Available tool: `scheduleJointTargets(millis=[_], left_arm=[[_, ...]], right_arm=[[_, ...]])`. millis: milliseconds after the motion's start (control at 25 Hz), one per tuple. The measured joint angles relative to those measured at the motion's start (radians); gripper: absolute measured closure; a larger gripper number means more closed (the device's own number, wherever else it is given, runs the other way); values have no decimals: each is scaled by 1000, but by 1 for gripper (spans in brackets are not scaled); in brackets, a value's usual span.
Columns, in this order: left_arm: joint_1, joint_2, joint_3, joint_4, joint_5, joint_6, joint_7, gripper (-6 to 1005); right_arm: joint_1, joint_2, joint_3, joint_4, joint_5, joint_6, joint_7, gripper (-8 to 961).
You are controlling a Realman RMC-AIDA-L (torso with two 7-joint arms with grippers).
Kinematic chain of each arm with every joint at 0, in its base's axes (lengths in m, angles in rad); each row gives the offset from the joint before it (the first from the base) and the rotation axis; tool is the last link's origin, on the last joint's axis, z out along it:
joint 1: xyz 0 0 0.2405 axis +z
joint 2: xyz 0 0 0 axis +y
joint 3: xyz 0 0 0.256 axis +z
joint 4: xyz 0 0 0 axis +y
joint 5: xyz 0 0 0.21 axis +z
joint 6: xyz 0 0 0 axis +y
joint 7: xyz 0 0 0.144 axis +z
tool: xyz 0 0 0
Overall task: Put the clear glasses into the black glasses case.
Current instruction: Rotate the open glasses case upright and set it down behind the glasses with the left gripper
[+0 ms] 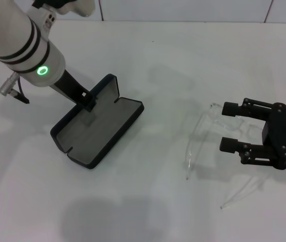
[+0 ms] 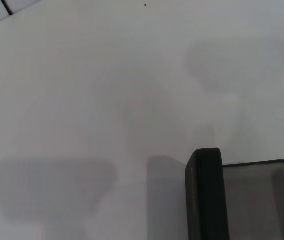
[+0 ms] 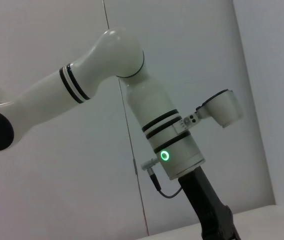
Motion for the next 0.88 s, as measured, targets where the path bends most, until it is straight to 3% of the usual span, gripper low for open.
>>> scheduleJointTargets(millis=[200, 440, 600, 720, 880], left_arm=[[8, 0, 0, 27, 1, -3, 47, 803], [70, 0, 34, 149, -2, -76, 263, 799], [118, 0, 87, 210, -16, -130, 411, 796], [175, -1, 198, 279, -59, -192, 597, 794], [177, -1, 266, 279, -63, -230, 647, 791]], right_arm=[[-6, 0, 1, 0, 12, 0, -4, 205], [-14, 0, 3, 2, 24, 0, -11, 206], [-19, 1, 3, 3, 26, -1, -13, 208], [-22, 1, 3, 11, 30, -2, -18, 208], [-23, 0, 4, 36, 53, -8, -34, 210]])
